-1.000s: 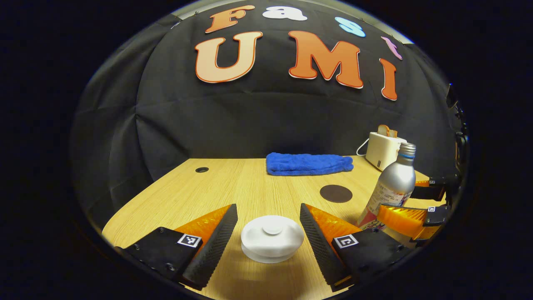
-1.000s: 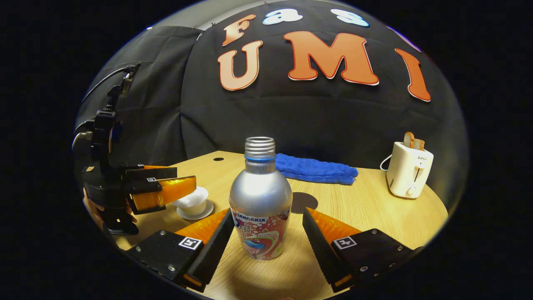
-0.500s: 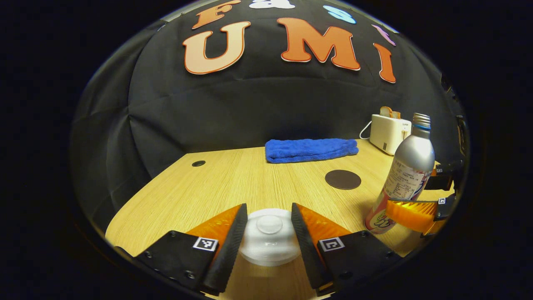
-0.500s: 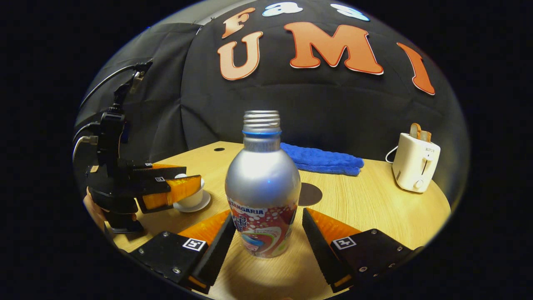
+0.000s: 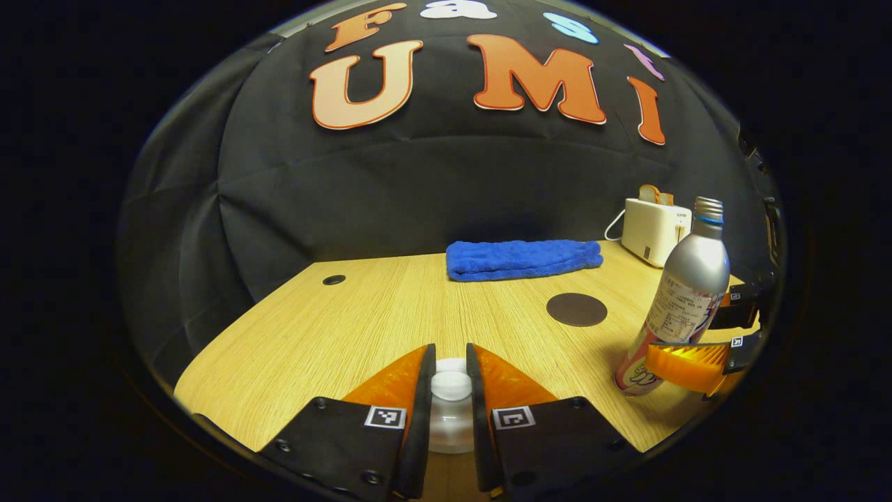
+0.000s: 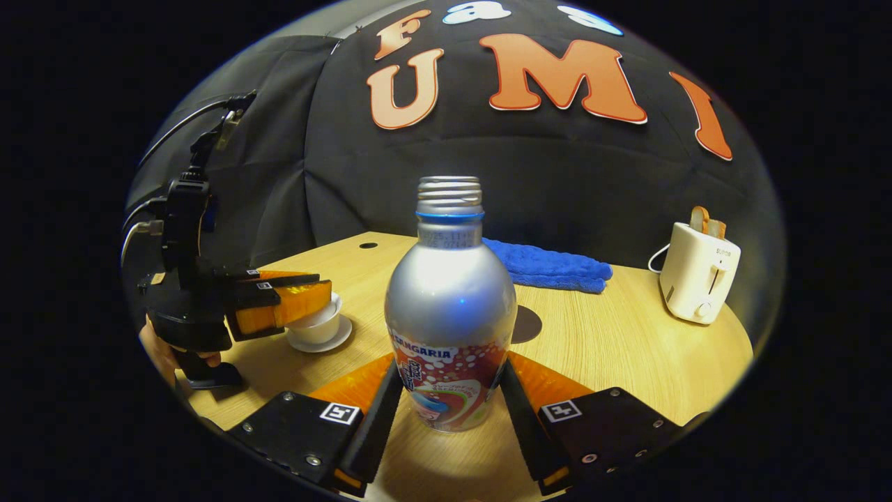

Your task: Open the teacup lid with one hand, grasp the water bottle and pour water into the teacup with the other hand; after pouring, place the water bottle on the coaster and then close the teacup lid.

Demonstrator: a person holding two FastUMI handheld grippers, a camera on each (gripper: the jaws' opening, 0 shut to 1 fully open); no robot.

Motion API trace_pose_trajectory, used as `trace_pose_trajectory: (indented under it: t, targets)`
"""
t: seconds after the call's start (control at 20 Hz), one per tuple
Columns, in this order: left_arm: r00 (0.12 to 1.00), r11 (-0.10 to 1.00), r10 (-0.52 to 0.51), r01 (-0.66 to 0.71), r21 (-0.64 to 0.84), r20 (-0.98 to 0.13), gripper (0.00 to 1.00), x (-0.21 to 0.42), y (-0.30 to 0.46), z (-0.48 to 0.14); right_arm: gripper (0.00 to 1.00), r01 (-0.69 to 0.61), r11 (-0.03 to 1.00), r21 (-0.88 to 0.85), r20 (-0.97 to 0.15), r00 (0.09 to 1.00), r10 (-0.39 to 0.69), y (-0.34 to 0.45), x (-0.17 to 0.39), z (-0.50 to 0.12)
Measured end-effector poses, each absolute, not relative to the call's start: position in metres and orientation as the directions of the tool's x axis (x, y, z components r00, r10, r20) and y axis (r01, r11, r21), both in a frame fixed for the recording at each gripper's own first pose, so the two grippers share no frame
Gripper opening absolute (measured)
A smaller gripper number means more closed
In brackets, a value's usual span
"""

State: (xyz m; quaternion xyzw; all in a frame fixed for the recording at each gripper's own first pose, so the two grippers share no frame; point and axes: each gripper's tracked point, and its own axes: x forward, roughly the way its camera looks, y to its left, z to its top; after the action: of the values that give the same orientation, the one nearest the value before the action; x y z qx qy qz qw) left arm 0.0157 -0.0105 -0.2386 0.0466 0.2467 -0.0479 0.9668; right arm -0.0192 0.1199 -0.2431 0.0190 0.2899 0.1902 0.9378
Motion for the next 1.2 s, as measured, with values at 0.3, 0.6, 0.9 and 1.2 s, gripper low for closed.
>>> trace_pose_trajectory:
  t: [0.3,0.6,0.9,1.2]
  targets:
    - [0.910,0.996,-0.049,0.077,0.053,-0.412,0.31,0.018,-0.003,-0.215,0.79,-0.358,0.934,0.015,-0.524,0.792,0.313,0.107,-0.007,-0.229]
    - [0.926,0.998,-0.027,0.046,0.043,-0.377,0.31,0.017,0.022,-0.197,0.79,-0.375,0.895,-0.243,-0.505,0.836,0.213,0.092,0.011,-0.216]
    - [0.938,0.998,0.019,0.001,0.058,-0.347,0.31,0.010,0.053,-0.182,0.79,-0.425,0.813,-0.398,-0.504,0.842,0.193,0.102,0.023,-0.209]
    - [0.945,0.998,0.050,-0.038,0.043,-0.324,0.31,0.003,0.081,-0.172,0.79,-0.453,0.711,-0.538,-0.484,0.857,0.179,0.110,0.037,-0.201]
